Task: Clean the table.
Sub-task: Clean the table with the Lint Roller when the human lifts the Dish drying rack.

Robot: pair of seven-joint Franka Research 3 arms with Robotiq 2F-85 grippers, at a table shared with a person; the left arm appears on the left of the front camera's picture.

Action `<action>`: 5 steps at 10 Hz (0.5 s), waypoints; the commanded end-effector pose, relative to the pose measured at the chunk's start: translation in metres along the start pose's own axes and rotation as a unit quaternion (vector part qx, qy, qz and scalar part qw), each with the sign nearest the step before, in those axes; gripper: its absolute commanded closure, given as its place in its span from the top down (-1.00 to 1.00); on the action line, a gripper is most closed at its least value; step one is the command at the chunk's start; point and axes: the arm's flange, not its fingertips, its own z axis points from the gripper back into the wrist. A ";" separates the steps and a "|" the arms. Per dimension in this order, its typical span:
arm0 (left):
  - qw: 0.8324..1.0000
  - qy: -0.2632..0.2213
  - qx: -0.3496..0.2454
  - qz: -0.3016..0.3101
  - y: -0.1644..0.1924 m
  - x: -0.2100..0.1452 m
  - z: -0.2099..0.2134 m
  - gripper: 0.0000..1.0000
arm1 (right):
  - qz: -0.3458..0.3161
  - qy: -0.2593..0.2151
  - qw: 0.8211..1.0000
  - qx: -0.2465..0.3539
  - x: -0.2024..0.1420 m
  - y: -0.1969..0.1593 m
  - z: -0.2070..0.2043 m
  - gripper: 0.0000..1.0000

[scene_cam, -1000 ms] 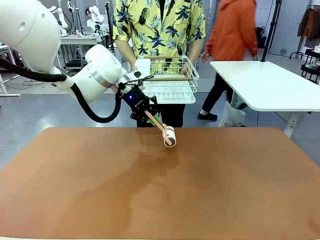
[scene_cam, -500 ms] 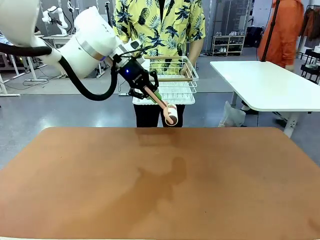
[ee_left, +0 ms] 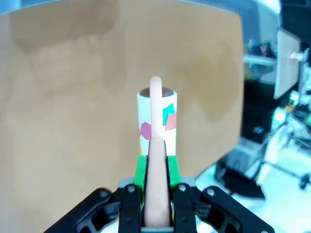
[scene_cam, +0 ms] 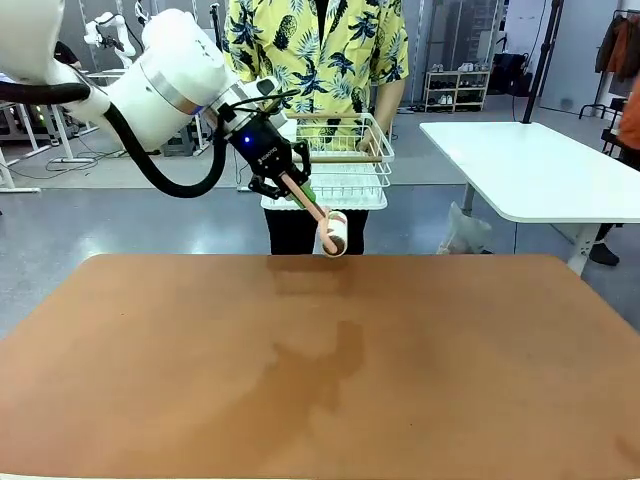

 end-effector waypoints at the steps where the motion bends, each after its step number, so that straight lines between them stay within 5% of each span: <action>1: 0.991 0.003 0.107 -0.086 0.031 -0.077 0.119 -0.59 | 0.000 -0.001 1.000 0.007 -0.001 0.002 0.001 1.00; 3: 0.977 0.003 0.208 -0.055 0.087 -0.145 0.201 -0.59 | 0.000 -0.001 1.000 0.007 -0.001 0.002 0.001 1.00; 5: 0.970 -0.042 0.240 -0.028 0.125 -0.190 0.220 -0.59 | 0.000 -0.001 1.000 0.007 -0.001 0.002 0.001 1.00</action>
